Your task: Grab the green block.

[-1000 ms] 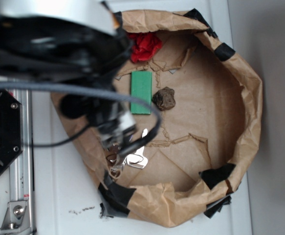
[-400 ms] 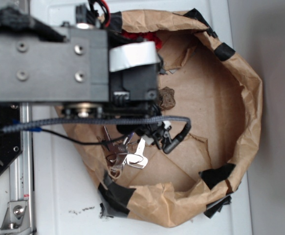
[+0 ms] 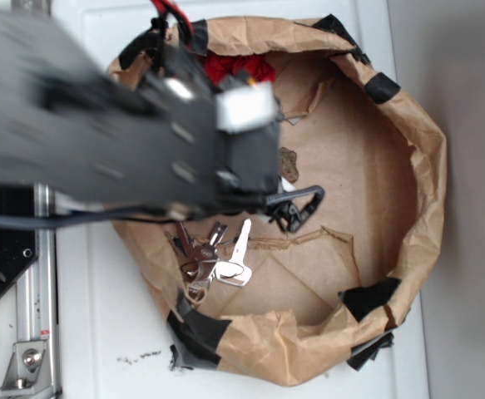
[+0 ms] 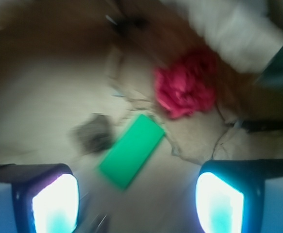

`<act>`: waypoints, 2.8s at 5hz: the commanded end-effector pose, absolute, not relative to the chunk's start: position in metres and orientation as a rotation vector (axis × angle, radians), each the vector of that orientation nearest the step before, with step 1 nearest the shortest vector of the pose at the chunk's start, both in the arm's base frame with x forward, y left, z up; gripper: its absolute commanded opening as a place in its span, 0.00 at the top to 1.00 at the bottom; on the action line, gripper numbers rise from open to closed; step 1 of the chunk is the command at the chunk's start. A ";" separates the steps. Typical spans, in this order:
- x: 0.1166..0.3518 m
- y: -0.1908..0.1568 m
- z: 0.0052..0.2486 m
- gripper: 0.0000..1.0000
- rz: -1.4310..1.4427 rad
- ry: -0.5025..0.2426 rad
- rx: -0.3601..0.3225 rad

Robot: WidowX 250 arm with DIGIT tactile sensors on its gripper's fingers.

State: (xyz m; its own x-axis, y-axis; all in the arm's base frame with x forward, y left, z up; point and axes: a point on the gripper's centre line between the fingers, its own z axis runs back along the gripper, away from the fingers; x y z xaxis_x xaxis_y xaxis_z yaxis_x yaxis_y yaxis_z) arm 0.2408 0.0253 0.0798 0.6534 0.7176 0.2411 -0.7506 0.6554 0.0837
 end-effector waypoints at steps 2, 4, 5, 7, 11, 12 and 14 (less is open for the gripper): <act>0.232 0.025 0.037 0.00 0.857 -0.218 0.020; 0.252 0.043 0.017 0.00 0.852 -0.216 -0.107; 0.264 0.045 0.013 0.00 0.858 -0.205 -0.148; 0.268 0.041 0.017 0.00 0.870 -0.216 -0.121; 0.253 0.034 0.070 0.00 1.110 -0.284 -0.153; 0.260 0.040 0.058 0.00 1.205 -0.284 -0.120; 0.272 0.054 0.038 0.00 1.351 -0.244 -0.094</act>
State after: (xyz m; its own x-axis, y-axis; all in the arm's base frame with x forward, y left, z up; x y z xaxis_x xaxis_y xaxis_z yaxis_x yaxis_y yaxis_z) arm 0.2720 0.0431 0.0299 0.2495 0.9626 0.1054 -0.9503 0.2643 -0.1647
